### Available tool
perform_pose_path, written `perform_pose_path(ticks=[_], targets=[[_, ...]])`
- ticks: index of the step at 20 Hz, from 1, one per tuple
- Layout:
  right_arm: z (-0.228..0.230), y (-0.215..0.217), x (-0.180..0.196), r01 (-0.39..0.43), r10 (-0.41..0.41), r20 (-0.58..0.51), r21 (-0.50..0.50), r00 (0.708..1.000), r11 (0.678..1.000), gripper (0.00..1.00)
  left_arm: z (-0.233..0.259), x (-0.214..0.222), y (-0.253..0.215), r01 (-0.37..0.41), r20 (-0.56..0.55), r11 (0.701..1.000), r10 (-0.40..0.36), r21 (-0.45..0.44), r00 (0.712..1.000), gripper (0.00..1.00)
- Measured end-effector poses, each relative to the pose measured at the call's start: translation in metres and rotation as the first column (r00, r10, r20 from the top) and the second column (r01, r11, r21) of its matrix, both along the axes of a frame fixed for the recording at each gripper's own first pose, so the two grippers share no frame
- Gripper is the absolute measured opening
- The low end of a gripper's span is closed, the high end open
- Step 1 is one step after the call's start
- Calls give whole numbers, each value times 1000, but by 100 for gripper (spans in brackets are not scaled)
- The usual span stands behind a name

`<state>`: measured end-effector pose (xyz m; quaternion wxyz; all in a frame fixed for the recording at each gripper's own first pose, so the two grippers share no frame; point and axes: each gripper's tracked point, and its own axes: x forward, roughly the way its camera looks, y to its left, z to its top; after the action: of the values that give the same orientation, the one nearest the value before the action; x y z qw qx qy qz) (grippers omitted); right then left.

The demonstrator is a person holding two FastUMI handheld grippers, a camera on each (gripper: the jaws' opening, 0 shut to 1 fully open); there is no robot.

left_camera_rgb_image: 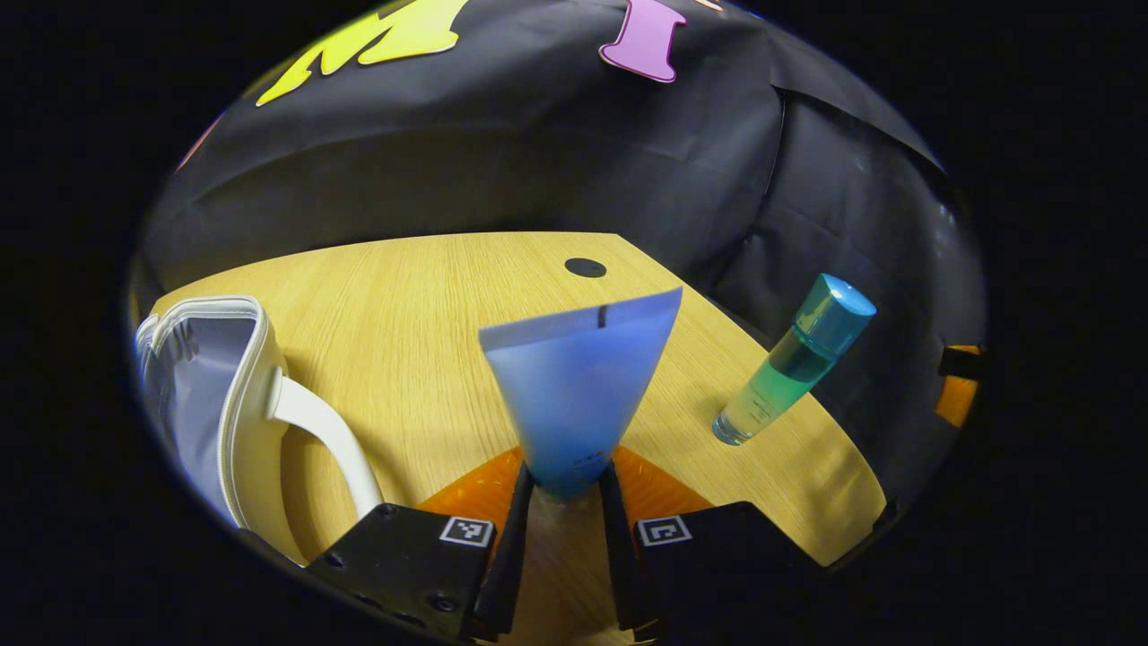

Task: First open the suitcase, pack the skin care products into it, and then close the suitcase.

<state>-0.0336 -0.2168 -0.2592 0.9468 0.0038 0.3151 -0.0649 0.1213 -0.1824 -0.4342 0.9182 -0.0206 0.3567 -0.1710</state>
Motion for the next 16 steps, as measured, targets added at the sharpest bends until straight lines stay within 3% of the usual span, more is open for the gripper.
perform_pose_path(ticks=[7,13,16], targets=[[-40,29,41,-88,88,18,43,996,995,80,31,-18,-1,0,-11,999,-1,-34,1000,43],[-80,67,88,-145,146,7,126,989,981,81,79,-44,36,-91,-9,995,91,-44,996,43],[-88,68,108,-113,112,20,157,994,981,67,99,-56,74,-174,-12,984,173,-30,985,43]])
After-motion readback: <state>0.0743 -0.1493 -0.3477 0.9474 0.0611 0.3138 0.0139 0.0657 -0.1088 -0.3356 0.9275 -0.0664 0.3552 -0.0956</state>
